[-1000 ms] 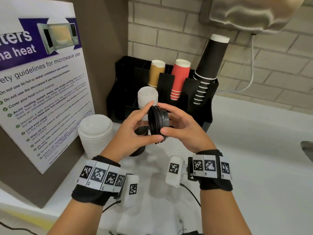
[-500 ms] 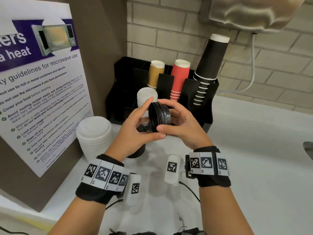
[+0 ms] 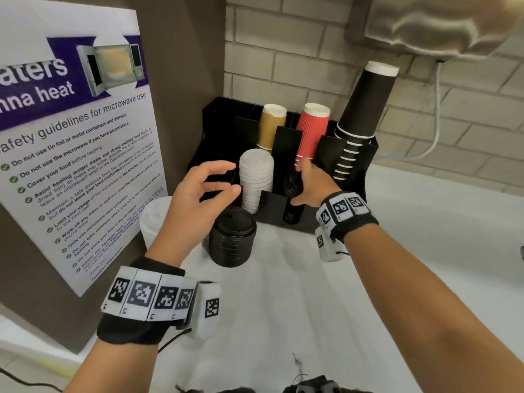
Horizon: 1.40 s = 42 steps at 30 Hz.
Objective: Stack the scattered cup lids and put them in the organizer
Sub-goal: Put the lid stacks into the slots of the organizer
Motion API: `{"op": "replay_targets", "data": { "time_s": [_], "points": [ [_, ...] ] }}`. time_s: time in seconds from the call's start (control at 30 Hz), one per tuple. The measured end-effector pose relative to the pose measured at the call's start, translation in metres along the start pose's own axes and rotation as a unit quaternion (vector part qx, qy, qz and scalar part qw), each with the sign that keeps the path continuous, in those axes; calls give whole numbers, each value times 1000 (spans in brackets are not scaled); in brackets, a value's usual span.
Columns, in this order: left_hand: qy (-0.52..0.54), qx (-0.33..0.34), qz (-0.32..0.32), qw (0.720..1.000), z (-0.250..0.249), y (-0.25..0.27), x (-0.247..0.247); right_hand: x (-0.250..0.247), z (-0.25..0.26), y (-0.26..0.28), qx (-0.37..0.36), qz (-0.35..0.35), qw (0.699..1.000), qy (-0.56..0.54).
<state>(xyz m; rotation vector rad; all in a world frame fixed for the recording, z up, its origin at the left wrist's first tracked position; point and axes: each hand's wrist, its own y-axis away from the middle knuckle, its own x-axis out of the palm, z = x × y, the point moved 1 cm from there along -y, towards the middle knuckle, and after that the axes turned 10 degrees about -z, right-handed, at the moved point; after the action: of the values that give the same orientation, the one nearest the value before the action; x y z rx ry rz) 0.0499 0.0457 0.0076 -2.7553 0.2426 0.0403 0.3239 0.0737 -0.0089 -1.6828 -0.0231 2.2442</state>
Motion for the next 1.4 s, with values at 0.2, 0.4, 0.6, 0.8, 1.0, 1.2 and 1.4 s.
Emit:
{"op": "replay_targets", "data": {
  "time_s": [0.2, 0.4, 0.6, 0.8, 1.0, 1.2, 1.4],
  "points": [
    [-14, -23, -6, 1000, 0, 5, -7, 20, 9, -4, -34, 97, 974, 200],
    [-26, -26, -5, 999, 1, 9, -16, 34, 10, -4, -29, 127, 958, 257],
    [-31, -31, -8, 999, 1, 11, -19, 37, 13, -2, -47, 110, 954, 273],
    [-22, -18, -6, 1000, 1, 8, -18, 10, 23, 0, -13, 44, 985, 165],
    [10, -16, -2, 1000, 4, 6, -14, 26, 79, 35, -136, 92, 973, -164],
    [16, -14, 0, 1000, 12, 8, -16, 62, 94, 42, -108, 201, 964, -137],
    [24, -4, -16, 1000, 17, 9, -19, 61, 93, 44, -110, 143, 967, -179]
  ]
}}
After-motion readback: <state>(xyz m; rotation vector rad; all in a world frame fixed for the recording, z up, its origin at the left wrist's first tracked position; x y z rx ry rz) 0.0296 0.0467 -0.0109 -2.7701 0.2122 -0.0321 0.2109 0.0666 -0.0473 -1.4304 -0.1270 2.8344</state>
